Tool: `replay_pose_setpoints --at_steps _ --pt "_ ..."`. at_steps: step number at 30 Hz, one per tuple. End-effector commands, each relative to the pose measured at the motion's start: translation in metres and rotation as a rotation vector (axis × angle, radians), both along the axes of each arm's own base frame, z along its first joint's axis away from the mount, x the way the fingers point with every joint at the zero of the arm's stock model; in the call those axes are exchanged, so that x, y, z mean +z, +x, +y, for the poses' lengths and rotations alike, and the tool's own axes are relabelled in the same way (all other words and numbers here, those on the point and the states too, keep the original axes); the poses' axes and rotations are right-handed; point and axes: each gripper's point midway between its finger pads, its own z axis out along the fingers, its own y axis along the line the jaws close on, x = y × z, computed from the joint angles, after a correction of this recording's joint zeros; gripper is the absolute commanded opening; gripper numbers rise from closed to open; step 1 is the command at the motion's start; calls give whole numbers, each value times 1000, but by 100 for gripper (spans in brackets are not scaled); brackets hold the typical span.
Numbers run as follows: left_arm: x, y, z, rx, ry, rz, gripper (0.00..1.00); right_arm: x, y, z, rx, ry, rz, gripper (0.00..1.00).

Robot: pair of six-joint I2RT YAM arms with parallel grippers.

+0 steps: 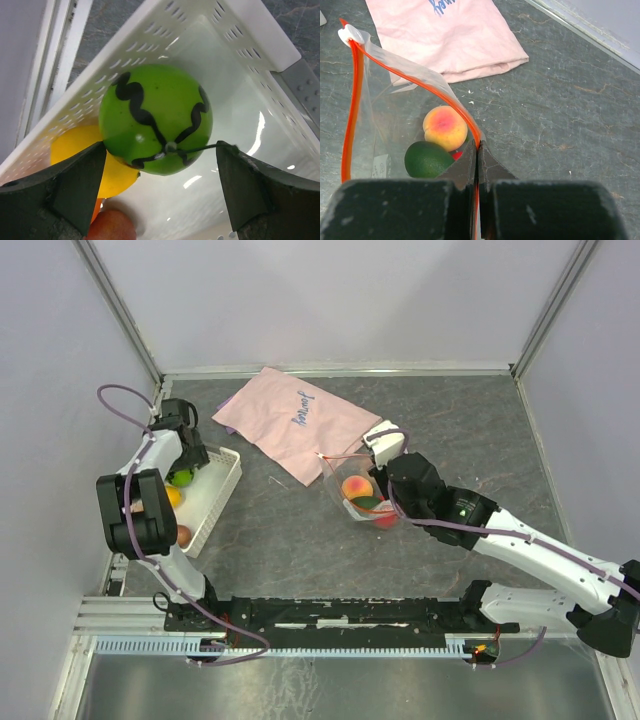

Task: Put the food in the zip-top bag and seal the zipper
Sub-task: Pick up the fake fruit from the bin.

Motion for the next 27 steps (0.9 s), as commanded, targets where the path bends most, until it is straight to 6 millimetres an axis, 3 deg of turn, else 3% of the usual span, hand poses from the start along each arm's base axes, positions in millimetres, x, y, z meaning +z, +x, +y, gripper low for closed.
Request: replay_pose_setpoints --at_steps 1,12,21,27 --pt "2 13 -2 -46 -28 -10 95 9 3 6 12 33 -30 2" --pt "-18 16 -3 -39 -72 5 92 4 4 10 22 26 -19 2" --pt "9 32 14 42 -23 -182 94 3 3 11 27 26 -14 2" --pt "-3 41 13 33 -33 -193 94 2 3 10 25 19 -11 2"
